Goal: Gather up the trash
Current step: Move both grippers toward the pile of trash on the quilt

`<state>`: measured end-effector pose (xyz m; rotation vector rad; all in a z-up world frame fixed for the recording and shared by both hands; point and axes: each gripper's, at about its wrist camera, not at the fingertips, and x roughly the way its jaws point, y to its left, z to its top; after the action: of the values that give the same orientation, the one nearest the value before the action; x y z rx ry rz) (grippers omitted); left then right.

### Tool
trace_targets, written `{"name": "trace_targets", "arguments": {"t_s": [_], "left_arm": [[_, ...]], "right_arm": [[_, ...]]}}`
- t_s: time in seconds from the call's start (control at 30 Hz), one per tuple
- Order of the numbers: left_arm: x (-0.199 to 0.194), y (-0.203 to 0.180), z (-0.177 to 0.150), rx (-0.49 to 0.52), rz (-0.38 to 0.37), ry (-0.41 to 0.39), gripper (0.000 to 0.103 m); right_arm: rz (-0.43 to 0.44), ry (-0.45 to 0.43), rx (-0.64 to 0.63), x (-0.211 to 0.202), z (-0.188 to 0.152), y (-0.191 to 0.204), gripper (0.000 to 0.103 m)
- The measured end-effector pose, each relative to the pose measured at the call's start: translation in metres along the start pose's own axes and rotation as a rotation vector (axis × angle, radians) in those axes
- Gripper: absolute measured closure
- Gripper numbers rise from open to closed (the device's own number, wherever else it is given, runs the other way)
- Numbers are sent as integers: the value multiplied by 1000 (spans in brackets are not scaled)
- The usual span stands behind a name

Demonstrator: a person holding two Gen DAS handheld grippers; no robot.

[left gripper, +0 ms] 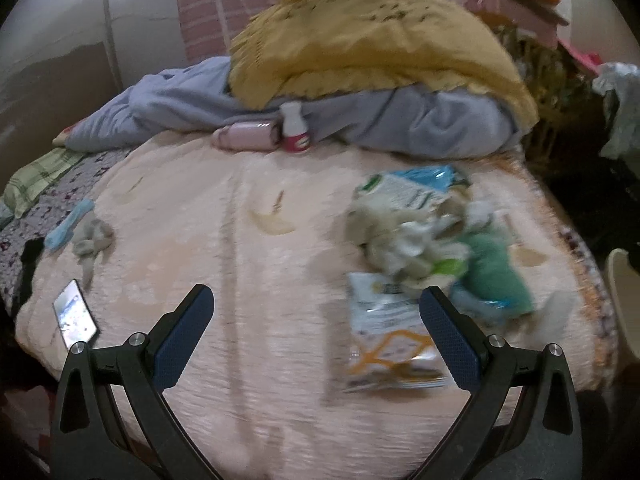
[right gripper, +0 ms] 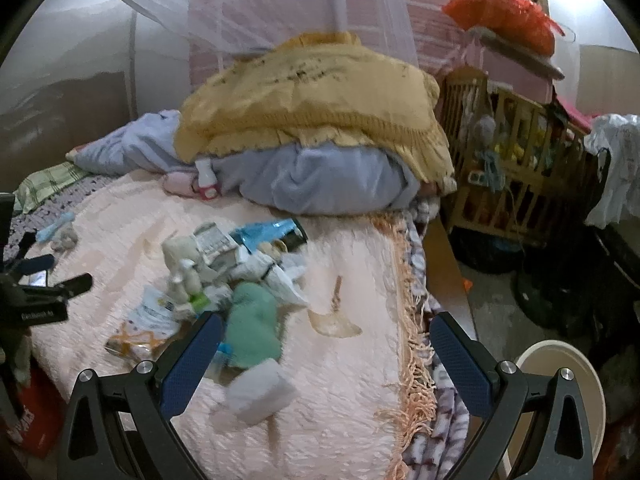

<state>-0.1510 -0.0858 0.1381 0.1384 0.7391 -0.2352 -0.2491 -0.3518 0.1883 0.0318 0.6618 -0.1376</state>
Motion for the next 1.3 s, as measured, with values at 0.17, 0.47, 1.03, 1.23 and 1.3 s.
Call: {"name": "trace_targets", "arguments": {"t_s": [0.17,0.47,1.03,1.23,1.3], "left_arm": [[-20,-12,-3,-32,-37,-44,1],[-41,-16,-1,-41,-38,-90,1],[-47,-22,2,-24,-23,-121,1],[-46,-21,6,-37,-14,-128,1],[-47,-21,7,-34,-7,-137,1]], "right_arm": [[8,-50,-2,-18,4,7,0],[9,-81,10,-29,6,11,0],[44,-72,34,-29,5,10,0],[46,-67,36,-28,5,8,0],[52,-66,38,-27,4,6,0]]}}
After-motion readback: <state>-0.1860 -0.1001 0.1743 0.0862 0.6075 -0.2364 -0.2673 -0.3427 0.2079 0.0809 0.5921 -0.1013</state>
